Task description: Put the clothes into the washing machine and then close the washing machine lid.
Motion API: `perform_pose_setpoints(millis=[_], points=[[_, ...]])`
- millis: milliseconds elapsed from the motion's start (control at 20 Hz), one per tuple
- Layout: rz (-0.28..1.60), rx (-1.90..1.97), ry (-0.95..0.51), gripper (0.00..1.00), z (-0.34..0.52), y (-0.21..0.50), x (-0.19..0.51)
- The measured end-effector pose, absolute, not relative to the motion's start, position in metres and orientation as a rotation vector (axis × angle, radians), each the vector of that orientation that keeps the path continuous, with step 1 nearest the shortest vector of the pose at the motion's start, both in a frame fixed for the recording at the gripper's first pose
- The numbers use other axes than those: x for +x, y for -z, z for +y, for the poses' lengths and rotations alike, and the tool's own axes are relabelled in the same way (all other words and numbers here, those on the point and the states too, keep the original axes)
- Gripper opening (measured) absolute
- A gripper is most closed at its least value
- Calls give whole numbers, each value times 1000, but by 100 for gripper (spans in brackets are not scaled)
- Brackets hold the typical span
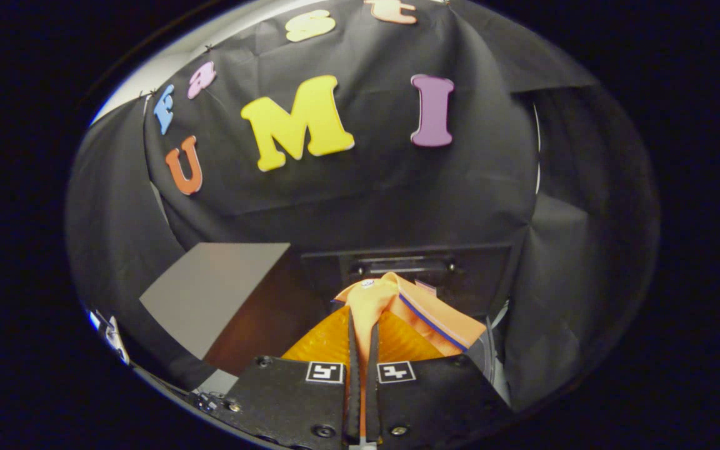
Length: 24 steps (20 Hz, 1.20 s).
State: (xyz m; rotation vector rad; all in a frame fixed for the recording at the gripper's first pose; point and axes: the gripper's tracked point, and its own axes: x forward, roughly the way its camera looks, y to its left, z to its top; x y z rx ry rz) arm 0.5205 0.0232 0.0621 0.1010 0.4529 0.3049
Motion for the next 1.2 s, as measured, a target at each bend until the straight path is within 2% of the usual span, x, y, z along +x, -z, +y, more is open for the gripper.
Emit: perform_pose_setpoints(millis=[400,700,950,1200], points=[[686,94,-224,7,29,60,585],[884,76,-156,7,19,154,568],[947,122,-131,7,13,173,562],[949,105,-123,18,6,169,566]])
